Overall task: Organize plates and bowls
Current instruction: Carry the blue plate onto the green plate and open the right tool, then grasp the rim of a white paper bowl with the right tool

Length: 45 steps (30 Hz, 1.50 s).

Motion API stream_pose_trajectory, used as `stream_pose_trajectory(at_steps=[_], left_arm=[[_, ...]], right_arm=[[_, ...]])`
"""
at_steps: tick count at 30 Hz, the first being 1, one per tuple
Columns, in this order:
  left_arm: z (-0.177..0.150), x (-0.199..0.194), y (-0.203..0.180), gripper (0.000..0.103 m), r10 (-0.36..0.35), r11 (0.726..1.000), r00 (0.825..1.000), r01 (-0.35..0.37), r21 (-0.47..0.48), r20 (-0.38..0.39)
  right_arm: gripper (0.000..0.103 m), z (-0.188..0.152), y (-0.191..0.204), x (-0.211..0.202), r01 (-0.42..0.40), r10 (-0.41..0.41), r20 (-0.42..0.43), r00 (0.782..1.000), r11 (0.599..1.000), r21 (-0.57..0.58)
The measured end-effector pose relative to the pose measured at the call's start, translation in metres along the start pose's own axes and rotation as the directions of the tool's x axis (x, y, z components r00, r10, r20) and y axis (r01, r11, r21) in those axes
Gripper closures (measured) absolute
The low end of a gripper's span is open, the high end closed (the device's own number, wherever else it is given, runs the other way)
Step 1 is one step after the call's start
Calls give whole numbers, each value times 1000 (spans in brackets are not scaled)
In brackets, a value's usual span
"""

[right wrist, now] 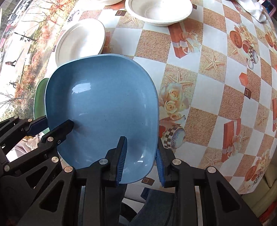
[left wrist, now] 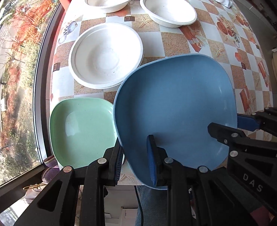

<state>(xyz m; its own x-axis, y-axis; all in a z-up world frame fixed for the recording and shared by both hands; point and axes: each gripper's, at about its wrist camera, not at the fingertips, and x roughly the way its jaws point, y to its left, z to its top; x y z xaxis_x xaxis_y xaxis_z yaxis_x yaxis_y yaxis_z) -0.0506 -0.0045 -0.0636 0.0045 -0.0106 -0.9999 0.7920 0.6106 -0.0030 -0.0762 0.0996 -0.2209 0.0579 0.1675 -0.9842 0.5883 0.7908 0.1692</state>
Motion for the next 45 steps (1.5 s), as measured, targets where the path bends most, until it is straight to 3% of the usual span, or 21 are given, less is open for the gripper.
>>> stream_pose_trajectory(at_steps=[8, 17, 21, 23, 24, 25, 27, 28, 32, 37, 45], left_arm=[[-16, 1, 48, 75, 33, 997, 999, -34, -70, -17], [-22, 3, 83, 72, 107, 990, 994, -108, -86, -19], [-15, 4, 101, 55, 141, 986, 990, -140, -93, 5], [-15, 9, 112, 39, 182, 978, 983, -182, -104, -15], [-17, 11, 118, 29, 199, 973, 980, -200, -114, -23], [-19, 13, 123, 27, 192, 974, 981, -193, -121, -24], [-26, 17, 130, 27, 145, 980, 989, -149, -134, -44], [-30, 20, 131, 26, 126, 981, 990, -133, -138, -57], [-36, 30, 123, 25, 66, 990, 994, -76, -115, -85], [-13, 14, 111, 25, 44, 997, 999, -46, -63, -27], [58, -4, 125, 24, 46, 987, 997, -35, -159, 64]], right_arm=[[71, 7, 49, 28, -29, 24, -67, 997, 997, -68], [71, 22, 95, 59, -85, 70, -135, 988, 990, -110], [71, 34, 111, 74, -118, 103, -154, 983, 989, -92], [71, 39, 118, 80, -159, 144, -160, 976, 984, -82], [67, 42, 120, 83, -185, 170, -168, 971, 980, -75], [62, 44, 122, 89, -197, 181, -184, 966, 978, -74], [12, 46, 119, 93, -148, 130, -182, 975, 985, -85], [9, 46, 114, 93, -109, 92, -170, 981, 990, -92], [9, 43, 81, 96, -92, 90, -202, 975, 996, -1], [9, 39, 47, 111, -72, 115, -231, 966, 979, 188], [9, 75, 40, 93, -35, 63, -115, 991, 972, 233]])
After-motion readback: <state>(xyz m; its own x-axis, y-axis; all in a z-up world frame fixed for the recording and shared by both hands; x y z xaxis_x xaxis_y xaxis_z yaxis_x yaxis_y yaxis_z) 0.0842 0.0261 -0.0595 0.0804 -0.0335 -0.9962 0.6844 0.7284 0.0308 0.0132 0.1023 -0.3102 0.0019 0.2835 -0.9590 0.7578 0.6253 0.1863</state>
